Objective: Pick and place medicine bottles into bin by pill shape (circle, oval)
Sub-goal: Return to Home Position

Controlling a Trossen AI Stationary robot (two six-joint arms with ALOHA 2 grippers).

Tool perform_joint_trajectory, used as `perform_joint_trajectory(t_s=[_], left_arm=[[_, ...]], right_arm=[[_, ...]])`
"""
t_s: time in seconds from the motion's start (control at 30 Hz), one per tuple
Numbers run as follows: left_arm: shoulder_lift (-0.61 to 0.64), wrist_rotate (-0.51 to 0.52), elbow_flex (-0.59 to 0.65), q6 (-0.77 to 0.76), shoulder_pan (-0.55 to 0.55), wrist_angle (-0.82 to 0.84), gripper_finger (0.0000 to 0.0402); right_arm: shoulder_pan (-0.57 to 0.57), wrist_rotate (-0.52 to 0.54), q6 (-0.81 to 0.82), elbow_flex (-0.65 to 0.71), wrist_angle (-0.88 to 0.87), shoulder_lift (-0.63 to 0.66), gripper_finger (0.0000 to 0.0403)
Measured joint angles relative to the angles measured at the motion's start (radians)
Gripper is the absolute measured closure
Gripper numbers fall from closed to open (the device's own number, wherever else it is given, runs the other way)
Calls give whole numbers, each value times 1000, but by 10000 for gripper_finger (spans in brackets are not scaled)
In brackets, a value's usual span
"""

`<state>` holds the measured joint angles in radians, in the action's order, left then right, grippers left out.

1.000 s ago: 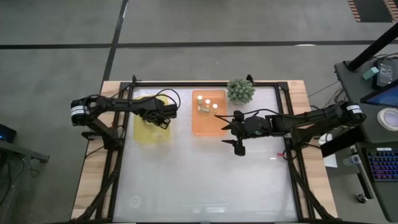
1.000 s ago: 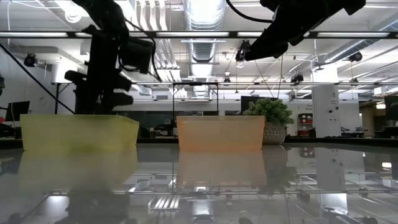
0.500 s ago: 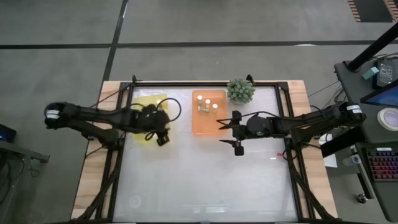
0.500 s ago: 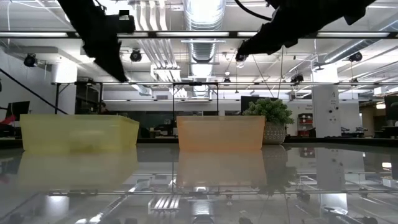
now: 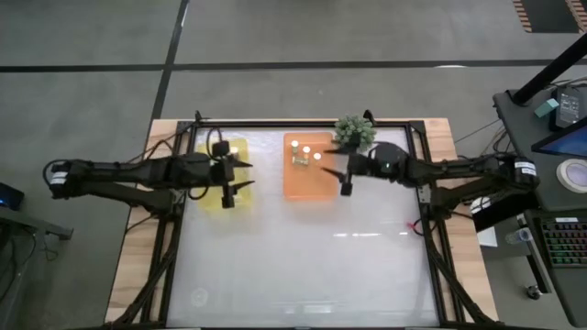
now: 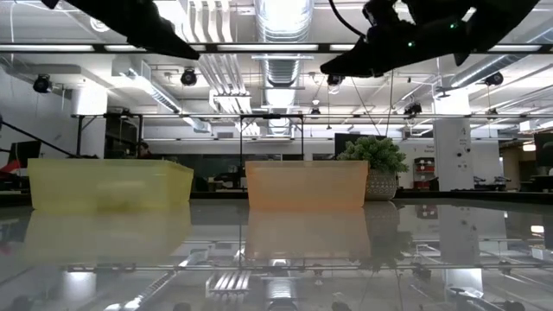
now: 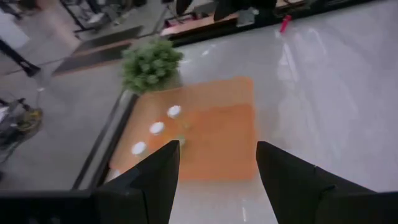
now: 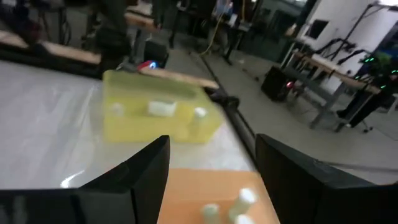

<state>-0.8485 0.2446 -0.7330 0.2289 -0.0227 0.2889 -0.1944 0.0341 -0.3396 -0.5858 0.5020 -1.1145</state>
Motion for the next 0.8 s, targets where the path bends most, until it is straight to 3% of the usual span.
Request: perform_joint_trajectory(t_s=[0.3, 0.8], left_arm=[[163, -37, 112, 43, -111, -28, 204], [395, -188, 194, 90, -166, -54, 204]], right_arm=[[-231, -211, 2, 0, 93, 0, 175], [-249, -228, -18, 46, 115, 79, 182]])
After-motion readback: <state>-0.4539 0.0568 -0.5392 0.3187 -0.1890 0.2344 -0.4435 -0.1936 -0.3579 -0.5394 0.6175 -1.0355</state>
